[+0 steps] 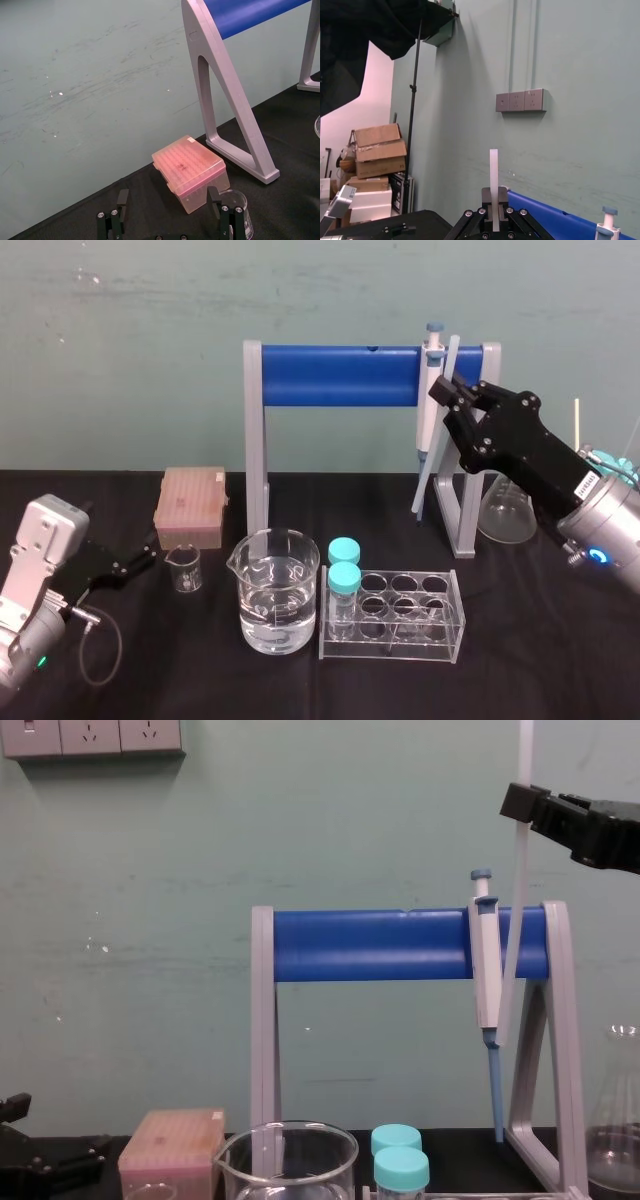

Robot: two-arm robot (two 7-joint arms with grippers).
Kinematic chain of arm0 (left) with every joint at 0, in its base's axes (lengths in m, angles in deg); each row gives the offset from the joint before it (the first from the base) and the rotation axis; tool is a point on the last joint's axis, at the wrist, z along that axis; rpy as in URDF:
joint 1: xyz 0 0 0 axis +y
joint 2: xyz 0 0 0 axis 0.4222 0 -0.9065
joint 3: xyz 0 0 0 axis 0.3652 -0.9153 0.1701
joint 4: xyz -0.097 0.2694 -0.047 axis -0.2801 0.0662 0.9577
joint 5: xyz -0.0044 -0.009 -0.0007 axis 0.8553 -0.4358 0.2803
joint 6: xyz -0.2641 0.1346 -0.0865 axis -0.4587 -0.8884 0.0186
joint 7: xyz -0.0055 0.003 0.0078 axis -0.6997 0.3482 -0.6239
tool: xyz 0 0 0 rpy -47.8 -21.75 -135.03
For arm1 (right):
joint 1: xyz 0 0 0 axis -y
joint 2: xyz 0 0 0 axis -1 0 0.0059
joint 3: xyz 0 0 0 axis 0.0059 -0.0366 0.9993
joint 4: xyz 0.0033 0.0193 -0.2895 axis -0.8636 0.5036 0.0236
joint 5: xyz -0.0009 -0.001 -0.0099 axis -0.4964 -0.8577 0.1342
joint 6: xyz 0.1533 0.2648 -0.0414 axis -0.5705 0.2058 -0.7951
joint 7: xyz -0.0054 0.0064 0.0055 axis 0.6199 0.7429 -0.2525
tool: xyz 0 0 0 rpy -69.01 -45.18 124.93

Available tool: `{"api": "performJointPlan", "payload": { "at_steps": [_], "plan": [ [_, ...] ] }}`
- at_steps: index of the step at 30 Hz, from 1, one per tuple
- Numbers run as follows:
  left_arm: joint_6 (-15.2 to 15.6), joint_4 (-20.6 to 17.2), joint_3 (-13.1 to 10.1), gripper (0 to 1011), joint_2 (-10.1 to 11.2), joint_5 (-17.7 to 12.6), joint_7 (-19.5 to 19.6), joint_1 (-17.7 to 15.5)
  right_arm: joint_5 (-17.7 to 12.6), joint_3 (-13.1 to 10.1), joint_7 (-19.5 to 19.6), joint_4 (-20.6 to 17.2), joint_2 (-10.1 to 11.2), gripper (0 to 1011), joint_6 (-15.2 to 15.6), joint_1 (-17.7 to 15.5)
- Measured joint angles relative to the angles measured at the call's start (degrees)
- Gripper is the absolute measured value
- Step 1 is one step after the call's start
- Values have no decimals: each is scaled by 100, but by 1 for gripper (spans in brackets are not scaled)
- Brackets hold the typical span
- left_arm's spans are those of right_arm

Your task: Pick up the stirring rod with one hand, then place it down.

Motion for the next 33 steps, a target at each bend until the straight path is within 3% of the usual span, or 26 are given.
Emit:
{"api": "performJointPlan", "payload": {
  "at_steps": [27,33],
  "plan": [
    [0,0,0,1000,0,0,0,0,34,59,-23,124,3,64,46,81],
    [0,0,0,1000,0,0,0,0,45,137,-68,189,87,62,151,-55]
  ]
}}
